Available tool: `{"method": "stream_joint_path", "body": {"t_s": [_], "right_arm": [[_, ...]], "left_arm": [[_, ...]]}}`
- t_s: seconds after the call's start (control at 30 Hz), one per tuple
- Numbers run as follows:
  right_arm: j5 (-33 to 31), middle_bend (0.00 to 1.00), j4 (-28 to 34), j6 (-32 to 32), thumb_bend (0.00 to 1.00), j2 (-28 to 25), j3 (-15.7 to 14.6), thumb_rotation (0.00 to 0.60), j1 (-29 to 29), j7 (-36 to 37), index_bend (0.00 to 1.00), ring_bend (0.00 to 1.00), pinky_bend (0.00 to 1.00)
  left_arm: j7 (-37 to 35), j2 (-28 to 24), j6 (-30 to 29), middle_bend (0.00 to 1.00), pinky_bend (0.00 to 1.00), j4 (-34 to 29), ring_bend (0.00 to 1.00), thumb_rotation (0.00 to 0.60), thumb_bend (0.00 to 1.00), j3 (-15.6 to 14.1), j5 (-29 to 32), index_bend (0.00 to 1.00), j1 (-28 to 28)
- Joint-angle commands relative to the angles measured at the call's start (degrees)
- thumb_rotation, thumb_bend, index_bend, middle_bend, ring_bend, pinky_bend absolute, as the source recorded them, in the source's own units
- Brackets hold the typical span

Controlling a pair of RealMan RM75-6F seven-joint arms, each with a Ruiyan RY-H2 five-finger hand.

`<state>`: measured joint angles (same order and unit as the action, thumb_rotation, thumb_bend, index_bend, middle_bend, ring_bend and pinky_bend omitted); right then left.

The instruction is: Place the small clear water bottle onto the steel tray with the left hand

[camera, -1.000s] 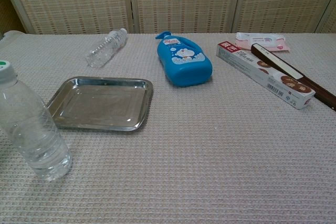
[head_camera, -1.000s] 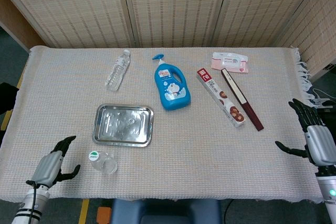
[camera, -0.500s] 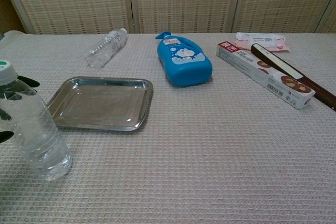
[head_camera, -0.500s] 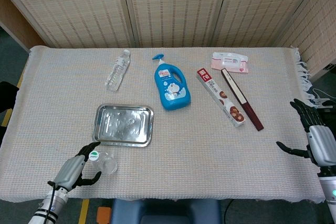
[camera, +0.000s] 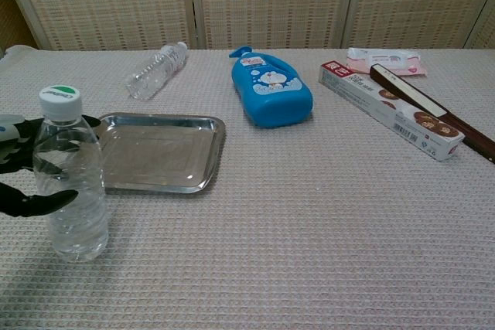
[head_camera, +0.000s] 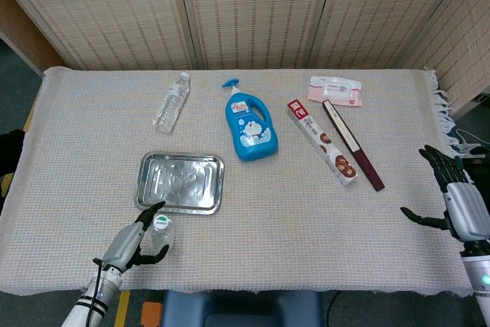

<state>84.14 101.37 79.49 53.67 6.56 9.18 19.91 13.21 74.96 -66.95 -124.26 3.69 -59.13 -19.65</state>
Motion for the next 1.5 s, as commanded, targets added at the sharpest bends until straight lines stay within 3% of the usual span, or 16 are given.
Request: {"method": "stream_joint_path", "body": {"t_s": [0.03,0.3,0.4,0.47,0.57,0.67,0.8,1.0,1.1,1.33,1.43,1.5], "right_arm": [[-0.03,0.00,0.00,0.00,0.07,0.04,0.03,0.600,0.03,-0.10,0.07,0.00,0.05],[-0.46,0.00,-0.05,-0.78,0.07,0.30,0.08,0.600,0.43,-0.71,0.07,0.00,0.05],[-0.58,0.00,0.02,-1.09,0.07,0.25,0.04,0.600,0.53,-0.73,0.07,0.00,0.05],[-0.69,0.00,0.00,-1.14,0.07,0.28,0.08,0.600,0.56,-0.84,0.07,0.00,0.05],[-0.89,0.00,0.04,-1.41,0.07,0.28,0.09,0.600,0.65,-0.84,0.07,0.00,0.05],[-1.10,0.00,0.08,-1.68,0.07,0.19,0.09,0.600,0.73,-0.87,0.07,0.00,0.05],[-1.41,0.00,0.18,-2.01,0.07,0.17,0.08,0.600,0.82,-1.20,0.07,0.00,0.05],[-1.67,0.00,0.20,-2.77,0.07,0.39,-0.06,0.600,1.12,-2.08,0.07,0.00,0.05],[-1.84,0.00,0.29,-3.20,0.07,0.46,-0.14,0.600,1.28,-2.50,0.07,0.00,0.05],[-2.03,0.00,0.34,-4.26,0.07,0.60,-0.35,0.600,1.69,-2.76,0.07,0.00,0.05],[-1.96,0.00,0.38,-4.34,0.07,0.58,-0.42,0.600,1.72,-2.80,0.07,0.00,0.05],[-1.96,0.00,0.34,-4.35,0.07,0.58,-0.41,0.600,1.75,-2.75,0.07,0.00,0.05]], "left_arm": [[0.52,1.06,-0.88,0.00,0.17,0.87,0.00,0.600,0.39,0.12,0.08,0.00,-0.20],[1.35,6.77,-5.34,0.01,0.16,5.70,0.01,0.600,0.39,0.98,-1.36,0.00,0.24],[0.90,9.61,-8.06,0.17,0.18,8.53,0.12,0.600,0.39,1.32,-3.37,0.06,1.03],[0.94,10.44,-9.11,0.31,0.25,9.65,0.21,0.600,0.39,1.64,-4.19,0.20,1.25],[2.14,10.47,-10.16,0.42,0.38,10.71,0.31,0.600,0.39,3.05,-4.92,0.31,0.81],[5.16,9.11,-10.39,0.48,0.45,12.29,0.37,0.600,0.39,5.06,-5.77,0.34,-0.71],[10.65,7.01,-9.83,0.51,0.48,17.63,0.40,0.600,0.39,8.19,-6.25,0.36,-3.71],[20.84,7.19,-10.56,0.51,0.50,33.87,0.40,0.600,0.39,10.89,-8.92,0.37,-8.84],[15.59,8.26,-8.99,0.52,0.52,34.27,0.41,0.600,0.39,13.09,-6.18,0.38,-9.24],[-14.00,9.90,-3.71,0.55,0.54,27.45,0.44,0.600,0.40,26.00,4.75,0.41,-8.89],[-22.26,10.15,-1.77,0.56,0.54,25.01,0.44,0.600,0.41,28.94,8.37,0.41,-8.03],[-24.12,9.30,-0.21,0.56,0.54,24.07,0.44,0.600,0.41,28.91,9.43,0.41,-7.53]]}}
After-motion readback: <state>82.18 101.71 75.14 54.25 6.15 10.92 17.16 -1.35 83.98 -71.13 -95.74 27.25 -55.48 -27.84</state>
